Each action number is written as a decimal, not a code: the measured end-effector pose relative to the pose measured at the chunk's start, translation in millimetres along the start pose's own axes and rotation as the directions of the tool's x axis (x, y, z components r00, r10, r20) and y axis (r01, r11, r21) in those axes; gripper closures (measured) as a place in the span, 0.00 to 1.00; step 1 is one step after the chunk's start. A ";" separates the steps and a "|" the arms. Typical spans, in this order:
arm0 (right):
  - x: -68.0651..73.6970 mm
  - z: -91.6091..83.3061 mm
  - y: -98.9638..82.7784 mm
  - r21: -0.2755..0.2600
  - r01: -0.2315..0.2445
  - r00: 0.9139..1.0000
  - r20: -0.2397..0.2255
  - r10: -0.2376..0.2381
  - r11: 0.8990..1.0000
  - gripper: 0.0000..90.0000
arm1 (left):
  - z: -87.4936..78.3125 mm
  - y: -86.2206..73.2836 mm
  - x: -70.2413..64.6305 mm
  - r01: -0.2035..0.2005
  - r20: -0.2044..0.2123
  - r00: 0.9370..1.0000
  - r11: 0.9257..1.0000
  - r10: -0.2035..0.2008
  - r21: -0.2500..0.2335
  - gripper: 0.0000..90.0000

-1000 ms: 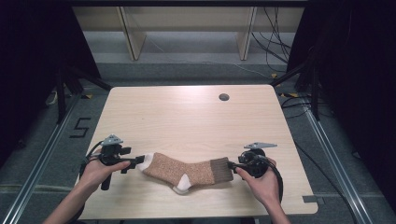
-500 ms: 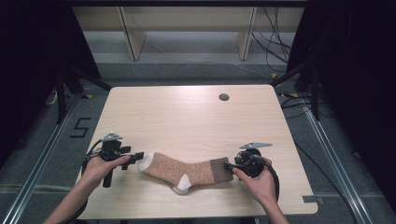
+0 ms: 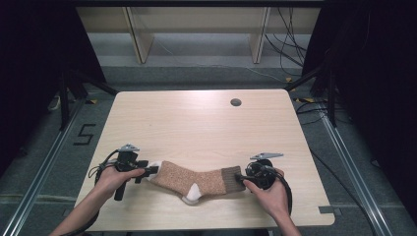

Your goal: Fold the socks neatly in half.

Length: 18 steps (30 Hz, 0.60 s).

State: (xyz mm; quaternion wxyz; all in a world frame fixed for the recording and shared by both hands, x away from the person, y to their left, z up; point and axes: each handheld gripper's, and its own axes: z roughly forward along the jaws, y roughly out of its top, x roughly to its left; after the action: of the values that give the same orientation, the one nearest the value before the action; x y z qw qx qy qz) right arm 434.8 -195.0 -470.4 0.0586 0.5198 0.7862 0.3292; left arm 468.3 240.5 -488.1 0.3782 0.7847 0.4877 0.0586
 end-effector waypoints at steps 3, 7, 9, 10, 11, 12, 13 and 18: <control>0.1 1.9 -0.9 0.003 -0.017 1.000 -0.014 0.017 1.000 0.57 | 0.9 -0.6 2.8 0.019 0.024 1.000 1.000 -0.019 0.008 0.51; 0.8 4.3 -1.9 -0.003 -0.007 1.000 -0.026 0.007 1.000 0.61 | 4.0 -1.7 4.7 0.030 0.051 0.998 0.999 -0.031 0.024 0.61; 1.2 4.0 -1.4 0.027 -0.011 0.999 -0.041 0.012 1.000 0.63 | 6.0 -2.0 3.6 0.052 0.050 0.997 0.999 -0.052 0.008 0.64; -1.4 4.7 -1.3 0.024 0.003 1.000 -0.021 -0.002 1.000 0.64 | 5.7 -1.7 6.1 0.041 0.066 0.997 0.999 -0.042 0.023 0.65; -0.2 5.6 -2.0 -0.003 -0.004 1.000 -0.031 0.004 1.000 0.64 | 7.2 -1.8 5.4 0.065 0.069 0.995 0.998 -0.066 0.009 0.66; -0.3 6.1 -1.8 0.001 -0.004 1.000 -0.026 0.004 1.000 0.65 | 7.3 -1.6 5.4 0.064 0.067 0.996 0.998 -0.065 0.011 0.67; 0.4 6.2 -1.8 0.006 -0.011 0.999 -0.037 0.011 1.000 0.65 | 7.6 -1.4 5.4 0.063 0.066 0.996 0.998 -0.063 0.011 0.68; -0.2 7.6 -1.6 0.010 -0.018 0.999 -0.040 0.018 1.000 0.65 | 9.5 -1.1 6.9 0.083 0.098 0.992 0.996 -0.084 0.020 0.78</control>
State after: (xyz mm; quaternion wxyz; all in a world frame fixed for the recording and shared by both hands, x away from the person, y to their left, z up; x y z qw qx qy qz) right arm 436.9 -192.1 -477.2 0.0373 0.5204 0.7841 0.3361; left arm 475.5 241.2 -497.4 0.3975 0.7685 0.5014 0.0001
